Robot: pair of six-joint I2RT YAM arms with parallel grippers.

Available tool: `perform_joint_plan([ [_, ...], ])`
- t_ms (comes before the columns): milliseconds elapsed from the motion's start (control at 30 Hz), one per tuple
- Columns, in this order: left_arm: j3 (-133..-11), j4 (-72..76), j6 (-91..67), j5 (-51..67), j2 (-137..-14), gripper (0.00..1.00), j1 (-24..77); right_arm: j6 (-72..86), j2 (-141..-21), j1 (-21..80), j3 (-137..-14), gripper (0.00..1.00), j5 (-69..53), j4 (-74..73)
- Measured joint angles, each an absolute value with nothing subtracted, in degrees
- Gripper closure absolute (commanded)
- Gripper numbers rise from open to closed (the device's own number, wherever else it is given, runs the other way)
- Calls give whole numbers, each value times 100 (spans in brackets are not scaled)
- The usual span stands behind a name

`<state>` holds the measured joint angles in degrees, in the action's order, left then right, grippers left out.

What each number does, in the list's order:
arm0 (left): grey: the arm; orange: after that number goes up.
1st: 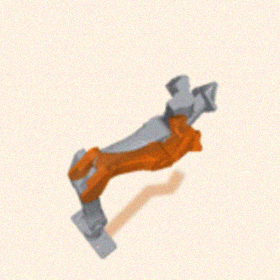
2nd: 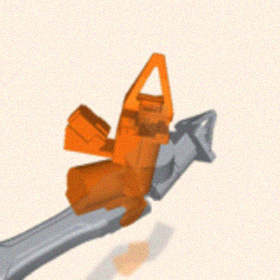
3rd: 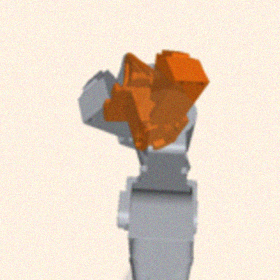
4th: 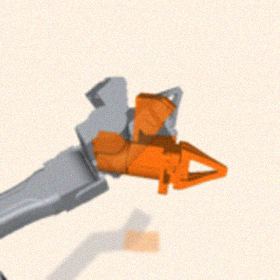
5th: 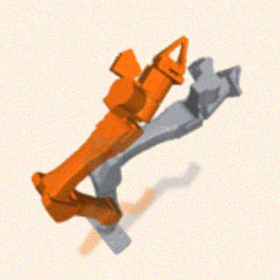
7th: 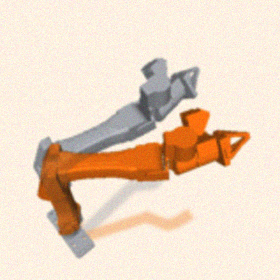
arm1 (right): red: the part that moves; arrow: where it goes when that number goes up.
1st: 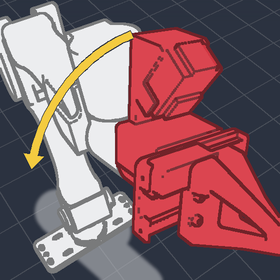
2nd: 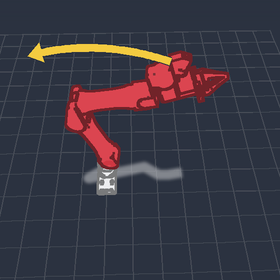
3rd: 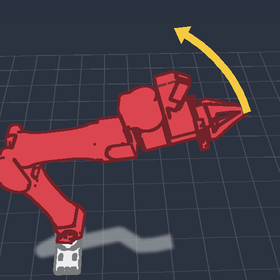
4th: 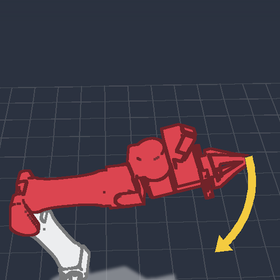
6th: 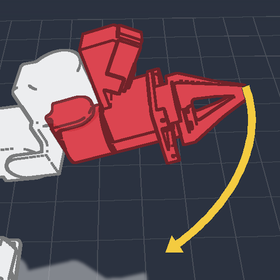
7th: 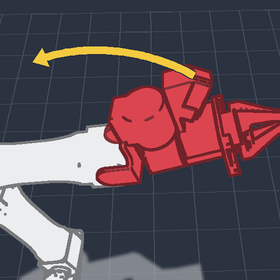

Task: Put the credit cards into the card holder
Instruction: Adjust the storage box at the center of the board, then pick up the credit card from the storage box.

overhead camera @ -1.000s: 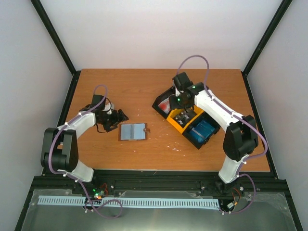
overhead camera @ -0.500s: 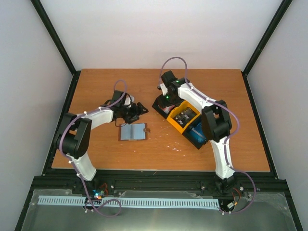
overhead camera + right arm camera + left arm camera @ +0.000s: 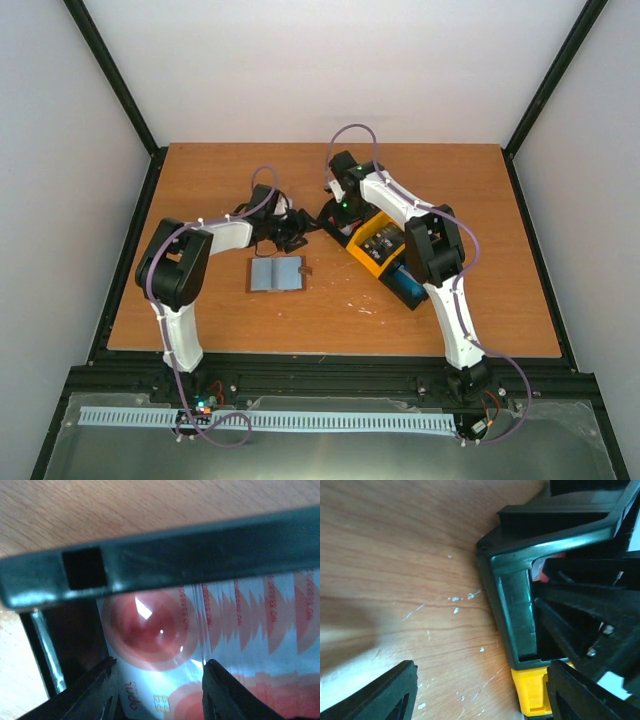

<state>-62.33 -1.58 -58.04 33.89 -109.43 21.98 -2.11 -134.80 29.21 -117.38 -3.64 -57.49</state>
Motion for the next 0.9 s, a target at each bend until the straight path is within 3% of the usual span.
perform_joint_plan([
  [433,-6678,-80,-5966,3518,-11489,49,2252,-322,-13688,2919,-11889,52,-279,-5811],
  [900,-7330,-294,-5824,3538,-11931,70,2381,-344,-13690,2840,-11922,62,-827,-5885],
])
